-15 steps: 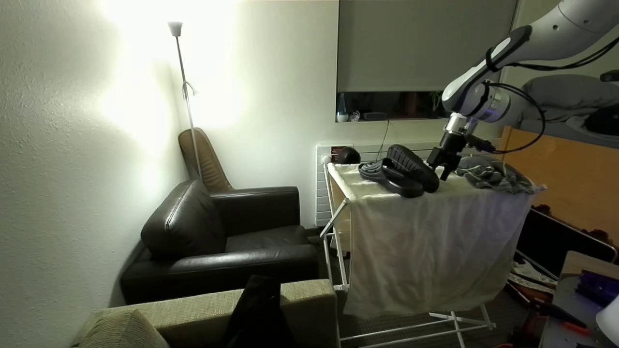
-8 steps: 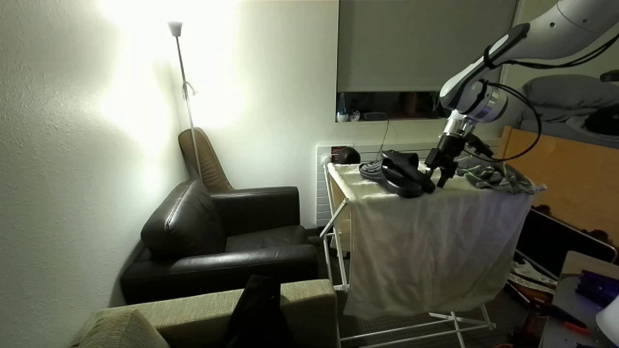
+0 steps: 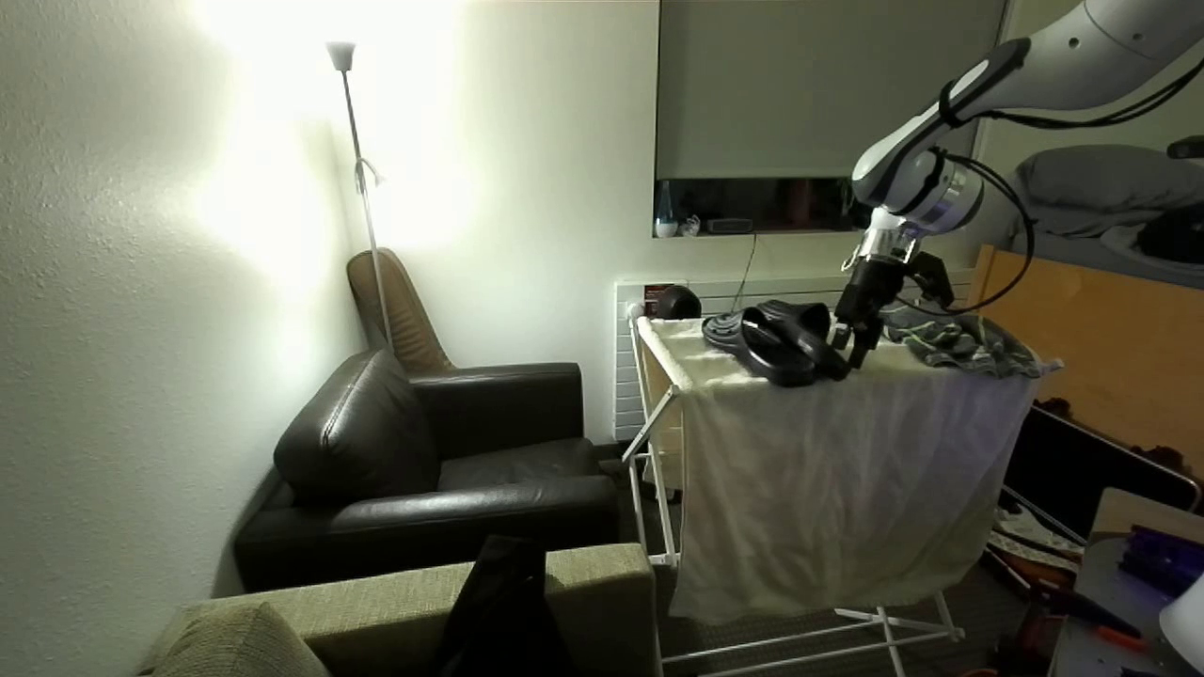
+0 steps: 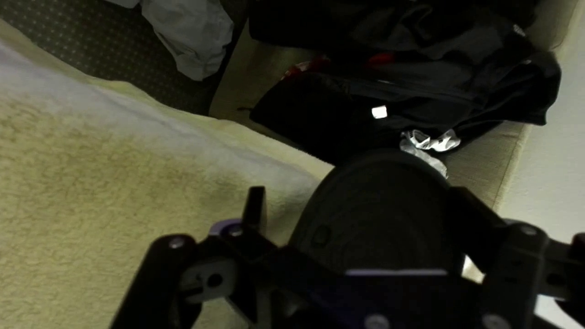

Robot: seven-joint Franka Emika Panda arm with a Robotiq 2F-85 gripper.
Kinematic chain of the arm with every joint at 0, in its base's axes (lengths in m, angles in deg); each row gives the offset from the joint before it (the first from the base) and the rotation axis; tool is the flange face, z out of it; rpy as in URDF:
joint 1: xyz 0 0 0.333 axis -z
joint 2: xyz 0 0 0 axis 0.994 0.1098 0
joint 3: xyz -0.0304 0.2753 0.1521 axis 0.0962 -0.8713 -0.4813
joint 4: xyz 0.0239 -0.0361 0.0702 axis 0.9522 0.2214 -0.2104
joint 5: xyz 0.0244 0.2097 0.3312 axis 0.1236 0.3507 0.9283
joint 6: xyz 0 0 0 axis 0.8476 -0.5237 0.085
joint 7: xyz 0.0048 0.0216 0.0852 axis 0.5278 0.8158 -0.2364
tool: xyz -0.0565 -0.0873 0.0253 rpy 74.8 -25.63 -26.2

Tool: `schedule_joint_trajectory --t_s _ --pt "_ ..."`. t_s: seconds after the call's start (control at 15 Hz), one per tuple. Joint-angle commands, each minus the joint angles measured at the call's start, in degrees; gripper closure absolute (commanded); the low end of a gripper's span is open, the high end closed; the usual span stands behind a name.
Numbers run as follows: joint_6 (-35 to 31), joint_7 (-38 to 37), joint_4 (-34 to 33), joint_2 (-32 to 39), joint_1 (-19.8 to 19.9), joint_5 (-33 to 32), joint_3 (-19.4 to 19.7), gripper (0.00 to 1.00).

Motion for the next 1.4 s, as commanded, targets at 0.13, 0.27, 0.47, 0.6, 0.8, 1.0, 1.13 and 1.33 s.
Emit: schedule_joint_trajectory --t_s 0.13,0.27,0.47,0.6,0.8,1.0,1.13,1.33 --pt "3.51 5.23 -0.89 -3.31 -1.37 -2.08 1.13 0.0" --pt "3.94 3.89 -1.95 -1.52 -1.45 -0.94 1.38 0.0" --pt "3.79 4.07 -2.15 -1.67 -1.72 -1.27 1.59 0.0" --pt "3.75 4.49 -2.15 -1.68 -1.75 -1.56 1.67 0.0" --pt "3.74 4.53 -2.15 -1.68 -1.89 -1.61 1.74 0.0" --pt "3.59 3.76 -2.15 -1.73 -1.95 -0.99 1.91 0.0" --pt "2.27 2.27 -1.37 -2.59 -1.88 0.65 2.24 0.0" --pt "-0.71 1.21 -0.48 -4.1 -1.89 1.81 2.97 0.0"
